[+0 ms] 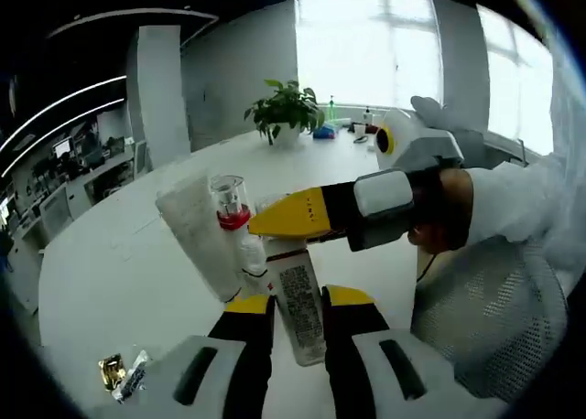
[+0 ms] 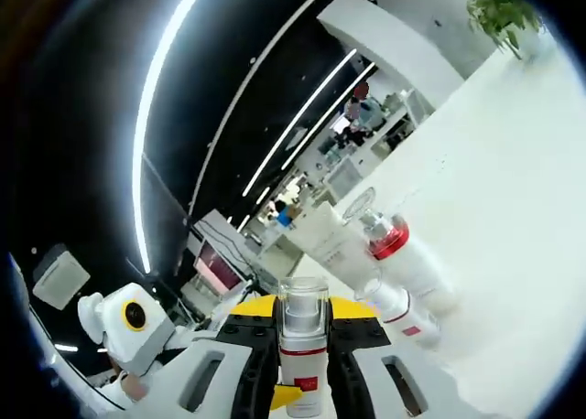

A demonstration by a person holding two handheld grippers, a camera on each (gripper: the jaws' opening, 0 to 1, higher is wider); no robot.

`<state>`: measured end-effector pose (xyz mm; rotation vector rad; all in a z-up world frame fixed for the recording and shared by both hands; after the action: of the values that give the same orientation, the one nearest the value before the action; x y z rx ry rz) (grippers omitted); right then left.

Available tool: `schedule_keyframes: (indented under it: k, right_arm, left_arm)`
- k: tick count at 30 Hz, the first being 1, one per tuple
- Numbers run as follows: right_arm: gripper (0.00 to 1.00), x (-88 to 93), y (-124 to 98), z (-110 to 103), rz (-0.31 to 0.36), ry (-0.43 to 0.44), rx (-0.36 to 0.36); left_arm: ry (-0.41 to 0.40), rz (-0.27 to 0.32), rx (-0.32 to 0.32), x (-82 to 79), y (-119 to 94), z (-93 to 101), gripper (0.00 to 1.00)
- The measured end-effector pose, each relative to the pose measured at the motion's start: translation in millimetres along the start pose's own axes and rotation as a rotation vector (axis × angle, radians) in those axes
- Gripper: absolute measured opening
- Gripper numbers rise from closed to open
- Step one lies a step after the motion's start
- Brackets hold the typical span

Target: Arrange the skincare products in the storage area until every visible bottle or jar stands upright without overlapping.

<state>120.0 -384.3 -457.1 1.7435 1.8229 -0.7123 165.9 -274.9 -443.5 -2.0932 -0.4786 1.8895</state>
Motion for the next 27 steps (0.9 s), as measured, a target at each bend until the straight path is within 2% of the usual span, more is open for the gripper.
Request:
schedule_keyframes:
  k: [5,7,8,11,20,27]
  right_arm:
    - [0.09,-0.7,0.5,-7.2,0.035,-0.024,-0.015]
    - [0.09,0.4,1.1,-8.5,0.032,-0.055,-0.010]
    - [0.09,0.1,0.8,-9.2,0.033,-0.066,-0.014]
    - [0.09,1.2,0.6,-10.5,0.033,-0.068,-0.011]
    - [0.09,4.7,2.0,-15.1,0.035,-0.084,-0.027]
    - [0.09,4.9,2.3,-15.0,0.025,-0.089,-0.032]
  left_arm:
    - [0.031,-0.044,-0.013,4.2,10.2,3.5,0.22]
    - [0.035,-0.044,-0.031,4.0,10.8,3.4,0.21]
    - [0.063,-0.041,-0.045,4.1,10.8,2.8,0.21]
    - [0.083,-0.047,-0.055,3.9,10.8,2.5,0.21]
    - [0.065,-0.006,-0.079,-3.8,12.3,-2.2,0.22]
    - [0.055,-0.008,-0.090,-1.1,9.4,-4.7,0.21]
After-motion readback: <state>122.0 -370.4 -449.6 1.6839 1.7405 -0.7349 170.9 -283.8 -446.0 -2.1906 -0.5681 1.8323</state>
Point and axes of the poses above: the point that each gripper's makers call its tool centre point, and the gripper's own axes: y roughly forward along the fingers, z roughly to its right, x roughly out of its underside, the point moved 8 cm from there along -y, roughly backward along the fingers, and after that the axes turned 4 degrees about z, right-handed, at the moved point
